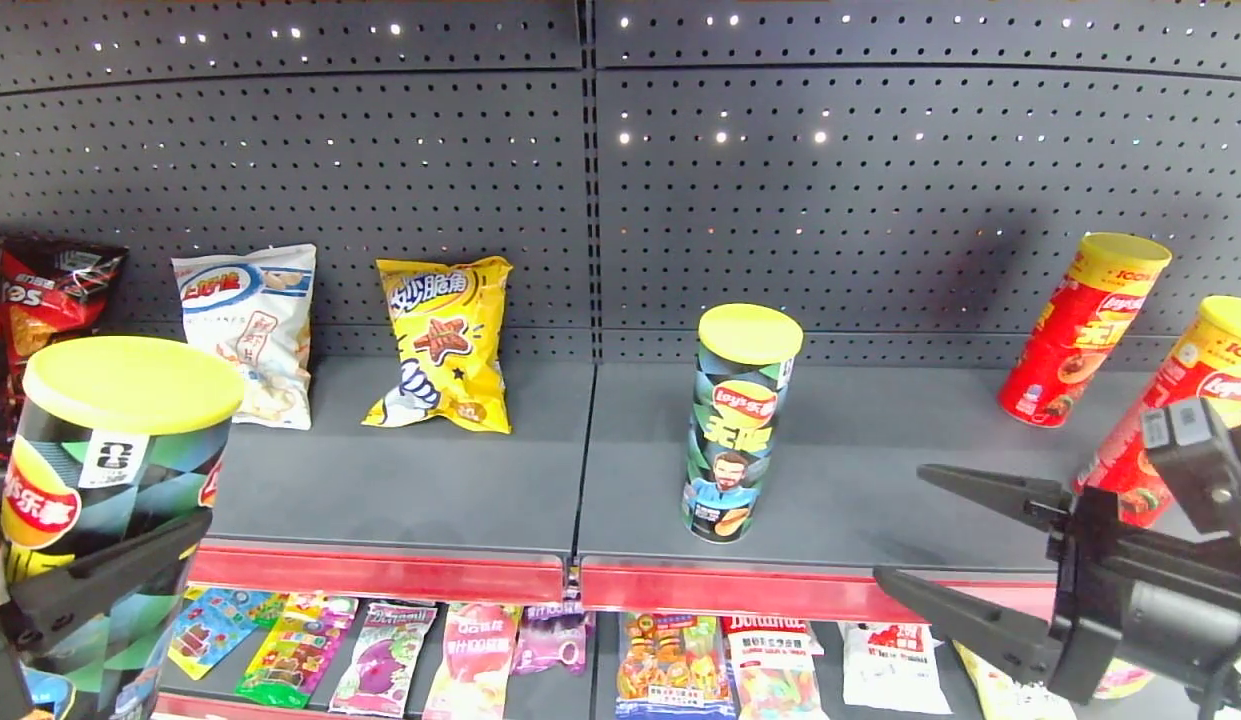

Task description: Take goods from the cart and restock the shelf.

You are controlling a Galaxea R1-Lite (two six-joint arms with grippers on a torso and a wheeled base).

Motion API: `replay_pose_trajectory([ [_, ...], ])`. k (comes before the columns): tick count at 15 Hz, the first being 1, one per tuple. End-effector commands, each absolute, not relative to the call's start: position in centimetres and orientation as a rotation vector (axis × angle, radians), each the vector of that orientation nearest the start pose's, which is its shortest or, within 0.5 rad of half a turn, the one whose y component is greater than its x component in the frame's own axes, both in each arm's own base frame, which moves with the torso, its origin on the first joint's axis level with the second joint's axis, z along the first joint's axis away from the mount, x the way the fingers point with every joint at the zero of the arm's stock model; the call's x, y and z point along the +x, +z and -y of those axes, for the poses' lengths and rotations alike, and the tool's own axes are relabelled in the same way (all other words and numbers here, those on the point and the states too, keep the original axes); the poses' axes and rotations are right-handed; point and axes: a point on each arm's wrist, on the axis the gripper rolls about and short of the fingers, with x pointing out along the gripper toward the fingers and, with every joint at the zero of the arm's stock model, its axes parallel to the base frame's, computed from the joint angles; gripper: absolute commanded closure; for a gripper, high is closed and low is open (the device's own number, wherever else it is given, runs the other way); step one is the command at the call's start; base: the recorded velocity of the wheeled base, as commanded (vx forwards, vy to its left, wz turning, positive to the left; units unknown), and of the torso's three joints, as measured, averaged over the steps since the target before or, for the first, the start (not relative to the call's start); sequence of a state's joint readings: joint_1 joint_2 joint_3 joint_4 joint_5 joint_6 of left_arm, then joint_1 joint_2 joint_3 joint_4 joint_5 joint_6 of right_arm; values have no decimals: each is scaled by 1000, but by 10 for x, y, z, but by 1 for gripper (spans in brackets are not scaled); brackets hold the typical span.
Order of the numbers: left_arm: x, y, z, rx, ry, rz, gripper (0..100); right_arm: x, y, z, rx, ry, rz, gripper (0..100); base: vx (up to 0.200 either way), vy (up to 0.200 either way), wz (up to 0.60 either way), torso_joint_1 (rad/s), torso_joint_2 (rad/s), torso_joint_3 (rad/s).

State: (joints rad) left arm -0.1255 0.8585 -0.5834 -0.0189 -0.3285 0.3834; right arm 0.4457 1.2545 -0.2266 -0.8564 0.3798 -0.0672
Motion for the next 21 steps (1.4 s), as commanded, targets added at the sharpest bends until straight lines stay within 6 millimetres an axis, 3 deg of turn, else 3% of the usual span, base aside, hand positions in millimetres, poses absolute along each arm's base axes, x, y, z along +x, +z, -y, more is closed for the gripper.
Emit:
replay_pose_trajectory([
  [1,89,236,19,348,-489,-135,100,125,159,-46,-148,677,-79,0,0,0,0,0,0,0],
  [3,89,241,19,349,-485,-117,100,122,161,-35,-170,597,-60,0,0,0,0,0,0,0],
  [4,96,260,20,353,-478,-77,100,106,164,-10,-161,402,-61,0,0,0,0,0,0,0],
  [5,105,273,21,349,-475,-59,100,94,165,1,-155,263,-66,0,0,0,0,0,0,0],
  [6,107,275,21,348,-474,-56,100,92,165,2,-155,246,-66,0,0,0,0,0,0,0],
  [7,126,291,23,312,-471,-55,100,62,152,4,-134,164,-91,0,0,0,0,0,0,0],
  [8,130,294,24,306,-470,-56,100,55,149,3,-117,154,-94,0,0,0,0,0,0,0],
  [9,144,297,26,284,-479,-75,100,26,137,-3,-70,156,-83,0,0,0,0,0,0,0],
  [10,144,297,26,284,-479,-75,100,26,137,-3,-70,156,-83,0,0,0,0,0,0,0],
  [11,157,299,28,260,-489,-93,100,-5,118,-9,-79,141,-58,0,0,0,0,0,0,0],
  [12,161,300,31,248,-506,-98,100,-17,110,-11,-77,114,-66,0,0,0,0,0,0,0],
  [14,163,300,37,217,-534,-105,100,-26,108,-12,-74,24,-78,0,0,0,0,0,0,0],
  [18,165,300,38,158,-547,-110,100,-25,104,-10,-81,-105,-106,0,0,0,0,0,0,0],
  [19,172,297,40,133,-556,-102,100,-25,94,-7,-124,-271,-120,0,0,0,0,0,0,0],
  [21,189,291,43,121,-573,-80,100,-30,86,-8,-109,-352,-71,0,0,0,0,0,0,0],
])
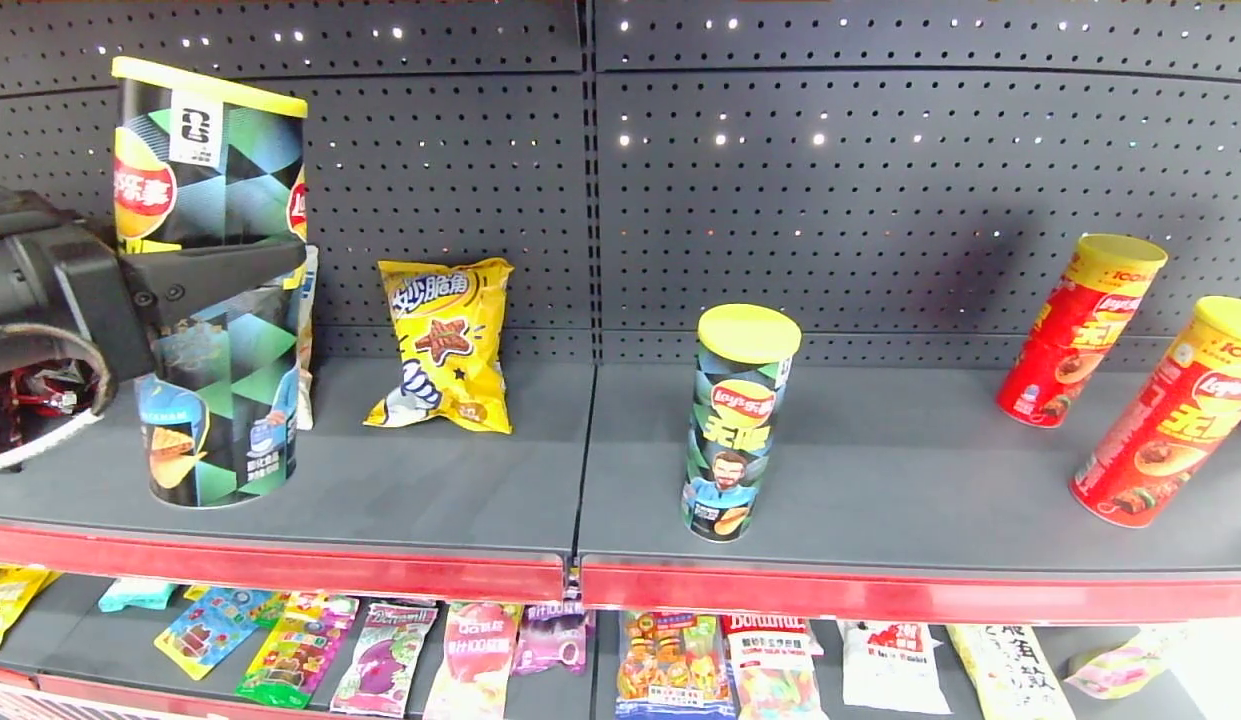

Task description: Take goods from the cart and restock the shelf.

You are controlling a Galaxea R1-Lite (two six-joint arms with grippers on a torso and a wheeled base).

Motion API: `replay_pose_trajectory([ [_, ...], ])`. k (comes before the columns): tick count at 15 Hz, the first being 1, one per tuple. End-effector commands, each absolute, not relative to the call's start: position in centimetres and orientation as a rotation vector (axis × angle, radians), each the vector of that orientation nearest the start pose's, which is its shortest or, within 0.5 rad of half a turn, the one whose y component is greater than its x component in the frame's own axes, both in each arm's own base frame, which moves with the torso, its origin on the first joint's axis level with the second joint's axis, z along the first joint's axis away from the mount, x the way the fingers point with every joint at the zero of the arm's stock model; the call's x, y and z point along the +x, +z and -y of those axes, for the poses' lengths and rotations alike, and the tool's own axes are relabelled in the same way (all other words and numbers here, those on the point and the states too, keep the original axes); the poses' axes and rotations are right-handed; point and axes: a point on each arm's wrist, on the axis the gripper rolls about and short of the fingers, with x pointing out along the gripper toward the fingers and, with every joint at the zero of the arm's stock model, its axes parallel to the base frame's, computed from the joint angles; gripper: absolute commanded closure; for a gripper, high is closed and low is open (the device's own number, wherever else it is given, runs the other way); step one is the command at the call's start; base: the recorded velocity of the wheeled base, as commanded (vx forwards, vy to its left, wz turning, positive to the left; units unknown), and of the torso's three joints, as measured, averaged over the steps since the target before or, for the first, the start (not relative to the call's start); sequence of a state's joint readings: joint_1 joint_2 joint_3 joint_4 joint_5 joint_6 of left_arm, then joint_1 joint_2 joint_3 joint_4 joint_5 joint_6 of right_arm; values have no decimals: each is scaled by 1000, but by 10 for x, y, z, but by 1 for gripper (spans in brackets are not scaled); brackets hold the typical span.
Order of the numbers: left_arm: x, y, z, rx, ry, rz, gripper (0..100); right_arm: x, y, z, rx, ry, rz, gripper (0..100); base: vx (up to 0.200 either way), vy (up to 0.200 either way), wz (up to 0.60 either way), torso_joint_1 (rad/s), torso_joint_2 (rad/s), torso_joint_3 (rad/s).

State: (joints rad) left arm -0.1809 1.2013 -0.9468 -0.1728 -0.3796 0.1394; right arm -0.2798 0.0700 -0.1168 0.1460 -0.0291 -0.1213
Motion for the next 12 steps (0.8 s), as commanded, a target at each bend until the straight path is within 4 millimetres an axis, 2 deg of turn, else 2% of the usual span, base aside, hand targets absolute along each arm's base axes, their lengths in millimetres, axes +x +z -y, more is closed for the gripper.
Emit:
replay_pose_trajectory([
  [1,193,290,44,119,-590,-72,100,-30,87,-9,-112,-349,-70,0,0,0,0,0,0,0],
  [4,203,286,46,110,-623,-86,100,-25,88,-12,-84,-116,-97,0,0,0,0,0,0,0],
  [8,213,285,49,96,-622,-63,100,-23,96,-9,-88,97,-136,0,0,0,0,0,0,0],
  [10,215,288,49,100,-620,-42,100,-21,87,-6,-151,28,-149,0,0,0,0,0,0,0],
  [11,215,289,48,100,-613,-35,100,-18,87,-3,-166,-127,-113,0,0,0,0,0,0,0],
  [12,214,289,47,102,-606,-32,100,-17,85,-1,-155,-180,-96,0,0,0,0,0,0,0],
])
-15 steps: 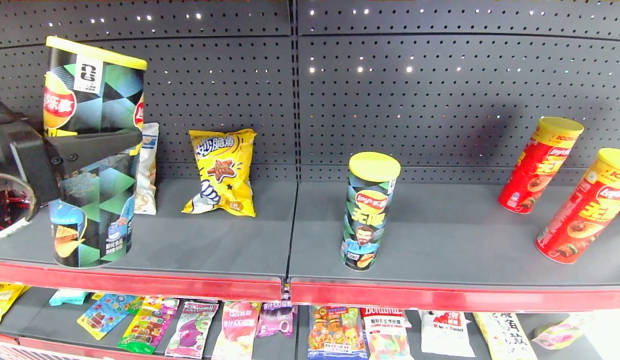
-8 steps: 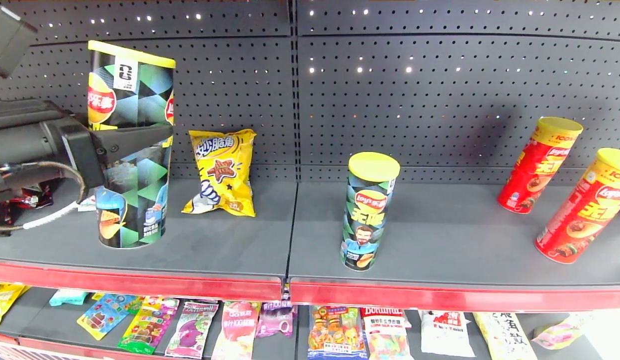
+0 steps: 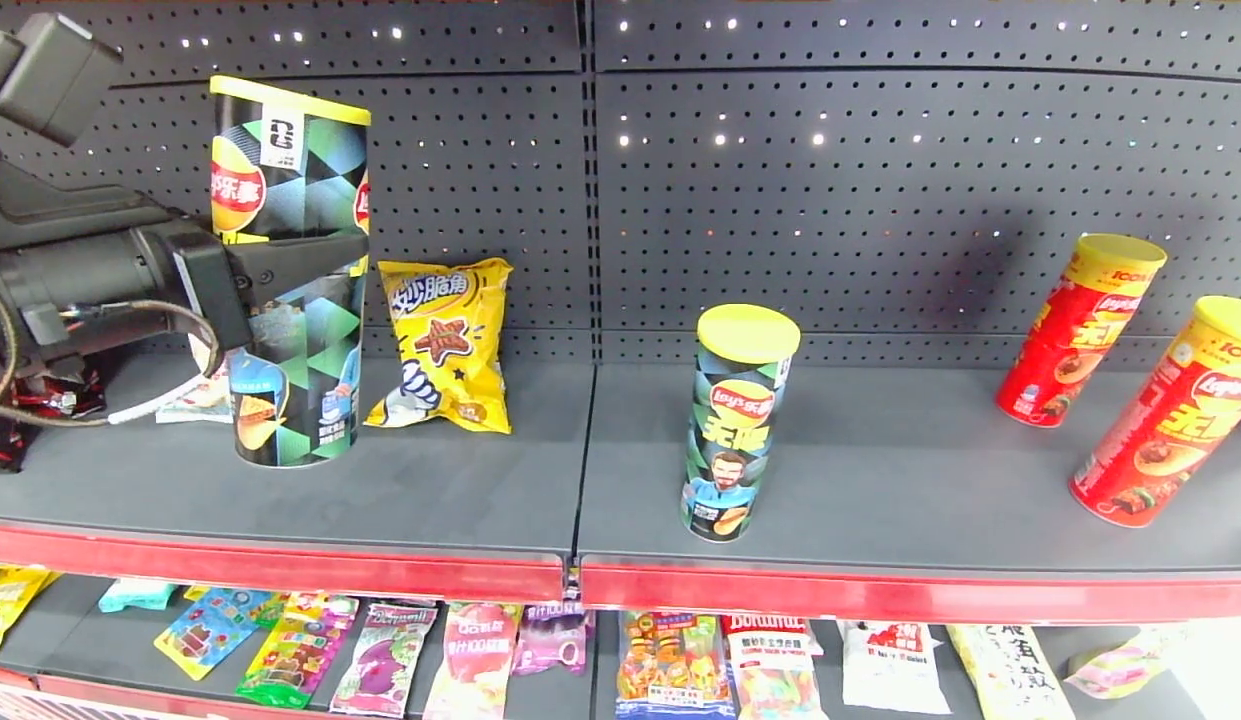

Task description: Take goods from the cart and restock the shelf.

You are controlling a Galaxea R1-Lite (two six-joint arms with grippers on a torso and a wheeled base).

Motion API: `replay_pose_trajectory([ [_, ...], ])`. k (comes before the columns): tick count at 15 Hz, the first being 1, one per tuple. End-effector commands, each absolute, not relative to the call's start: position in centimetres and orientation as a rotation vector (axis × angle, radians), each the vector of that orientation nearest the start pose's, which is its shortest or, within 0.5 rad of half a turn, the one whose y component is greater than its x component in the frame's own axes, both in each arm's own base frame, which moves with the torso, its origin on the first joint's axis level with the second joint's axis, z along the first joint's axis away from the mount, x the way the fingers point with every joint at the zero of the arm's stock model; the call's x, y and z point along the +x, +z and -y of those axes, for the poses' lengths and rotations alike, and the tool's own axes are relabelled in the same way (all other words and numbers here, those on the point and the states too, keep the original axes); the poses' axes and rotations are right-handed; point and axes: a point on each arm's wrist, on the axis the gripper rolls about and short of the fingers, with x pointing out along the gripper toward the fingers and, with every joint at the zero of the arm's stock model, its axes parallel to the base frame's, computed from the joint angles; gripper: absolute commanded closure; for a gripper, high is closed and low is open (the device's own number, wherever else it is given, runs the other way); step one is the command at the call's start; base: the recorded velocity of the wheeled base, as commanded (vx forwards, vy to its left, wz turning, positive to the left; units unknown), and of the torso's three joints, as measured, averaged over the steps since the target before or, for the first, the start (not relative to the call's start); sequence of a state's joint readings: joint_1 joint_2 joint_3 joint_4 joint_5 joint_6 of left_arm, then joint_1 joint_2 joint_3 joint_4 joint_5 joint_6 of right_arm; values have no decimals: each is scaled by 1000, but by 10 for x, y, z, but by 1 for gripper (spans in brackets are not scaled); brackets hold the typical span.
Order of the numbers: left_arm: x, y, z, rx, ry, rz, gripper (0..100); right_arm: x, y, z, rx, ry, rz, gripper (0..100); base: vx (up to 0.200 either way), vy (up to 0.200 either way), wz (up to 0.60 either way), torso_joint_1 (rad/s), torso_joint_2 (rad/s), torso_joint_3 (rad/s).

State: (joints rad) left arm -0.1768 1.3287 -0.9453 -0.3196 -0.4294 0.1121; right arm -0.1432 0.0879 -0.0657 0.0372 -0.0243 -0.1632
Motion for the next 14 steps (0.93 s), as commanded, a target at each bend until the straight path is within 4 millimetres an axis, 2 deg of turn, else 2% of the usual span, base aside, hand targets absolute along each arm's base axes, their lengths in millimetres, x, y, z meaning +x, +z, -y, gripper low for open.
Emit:
replay_pose_trajectory([
  [1,211,288,47,102,-601,-32,100,-17,85,-1,-122,-190,-89,0,0,0,0,0,0,0],
  [4,200,288,43,104,-570,-26,100,-17,85,-1,-64,-192,-85,0,0,0,0,0,0,0],
  [7,180,284,35,90,-529,-22,100,-17,85,-1,-58,-194,-84,0,0,0,0,0,0,0],
  [12,177,283,33,87,-517,-22,100,-17,85,-1,-57,-191,-83,0,0,0,-600,0,0,0],
  [14,177,282,32,87,-510,-24,100,-17,85,-1,-57,-192,-83,0,0,0,0,0,0,0],
])
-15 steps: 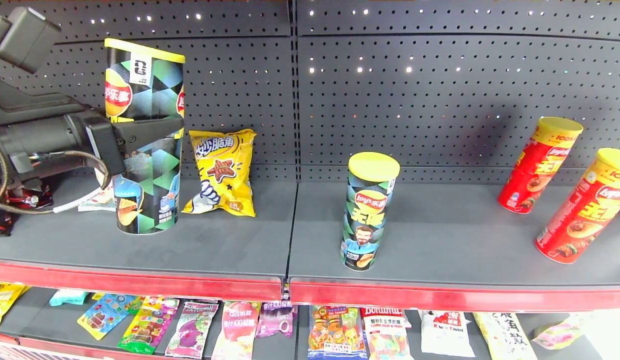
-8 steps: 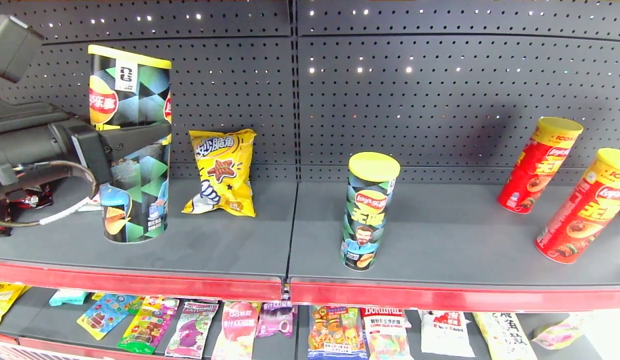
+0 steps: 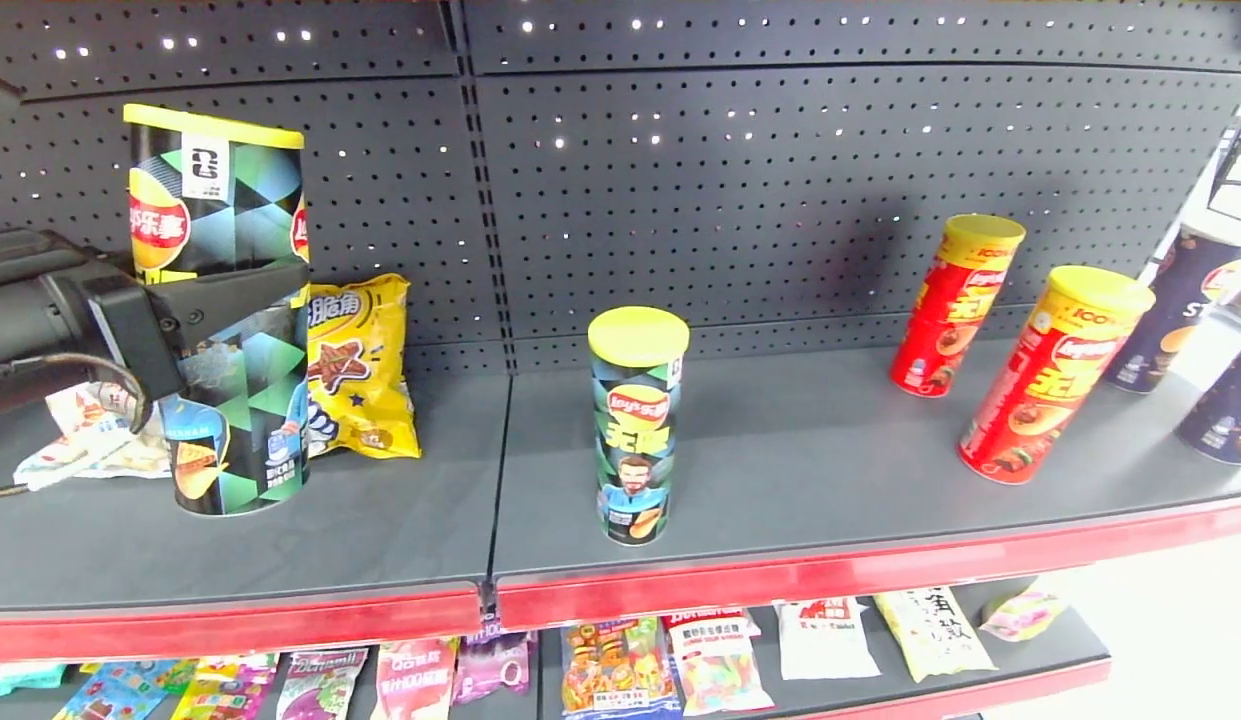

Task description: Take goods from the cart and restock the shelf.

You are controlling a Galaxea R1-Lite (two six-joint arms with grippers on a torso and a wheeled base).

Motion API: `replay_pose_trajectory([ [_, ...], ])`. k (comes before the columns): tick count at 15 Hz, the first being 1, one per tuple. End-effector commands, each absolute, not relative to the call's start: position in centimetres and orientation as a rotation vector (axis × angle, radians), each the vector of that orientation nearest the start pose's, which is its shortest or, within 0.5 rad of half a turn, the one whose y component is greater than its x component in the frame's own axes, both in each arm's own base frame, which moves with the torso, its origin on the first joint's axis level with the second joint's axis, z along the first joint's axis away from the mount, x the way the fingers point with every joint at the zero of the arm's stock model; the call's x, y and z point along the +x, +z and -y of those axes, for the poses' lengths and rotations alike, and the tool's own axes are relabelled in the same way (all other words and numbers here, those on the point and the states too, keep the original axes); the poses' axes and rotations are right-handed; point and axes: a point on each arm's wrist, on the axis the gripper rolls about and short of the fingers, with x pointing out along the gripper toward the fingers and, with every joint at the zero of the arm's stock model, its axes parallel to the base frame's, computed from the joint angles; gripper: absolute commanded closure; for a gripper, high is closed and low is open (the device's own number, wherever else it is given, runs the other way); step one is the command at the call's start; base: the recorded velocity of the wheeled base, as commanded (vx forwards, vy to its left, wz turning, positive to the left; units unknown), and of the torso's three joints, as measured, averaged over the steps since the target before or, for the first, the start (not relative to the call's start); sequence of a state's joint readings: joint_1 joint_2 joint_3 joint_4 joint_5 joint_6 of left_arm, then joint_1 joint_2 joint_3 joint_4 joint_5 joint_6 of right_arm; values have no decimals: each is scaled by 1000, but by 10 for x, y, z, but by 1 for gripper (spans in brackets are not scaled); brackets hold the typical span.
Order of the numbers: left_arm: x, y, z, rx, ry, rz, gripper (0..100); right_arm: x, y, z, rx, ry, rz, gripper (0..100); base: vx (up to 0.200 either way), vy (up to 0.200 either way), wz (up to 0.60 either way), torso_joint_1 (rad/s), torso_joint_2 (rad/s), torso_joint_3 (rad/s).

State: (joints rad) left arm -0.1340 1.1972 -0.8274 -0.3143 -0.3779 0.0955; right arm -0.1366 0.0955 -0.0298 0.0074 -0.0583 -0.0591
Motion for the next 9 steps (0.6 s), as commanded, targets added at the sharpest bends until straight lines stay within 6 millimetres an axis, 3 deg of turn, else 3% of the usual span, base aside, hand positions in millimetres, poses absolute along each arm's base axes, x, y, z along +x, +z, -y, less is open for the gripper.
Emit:
replay_pose_trajectory([
  [1,178,281,31,86,-505,-28,100,-17,85,-1,-57,-192,-84,0,0,0,0,0,0,0],
  [4,188,274,32,81,-508,-67,100,-17,85,-1,-43,-188,-81,0,0,0,0,0,0,0],
  [7,215,260,36,72,-522,-122,100,-17,85,-1,19,-175,-74,0,0,0,0,0,0,0],
  [9,226,256,38,72,-527,-111,100,-16,85,-4,37,-52,-76,0,0,0,0,0,0,0],
])
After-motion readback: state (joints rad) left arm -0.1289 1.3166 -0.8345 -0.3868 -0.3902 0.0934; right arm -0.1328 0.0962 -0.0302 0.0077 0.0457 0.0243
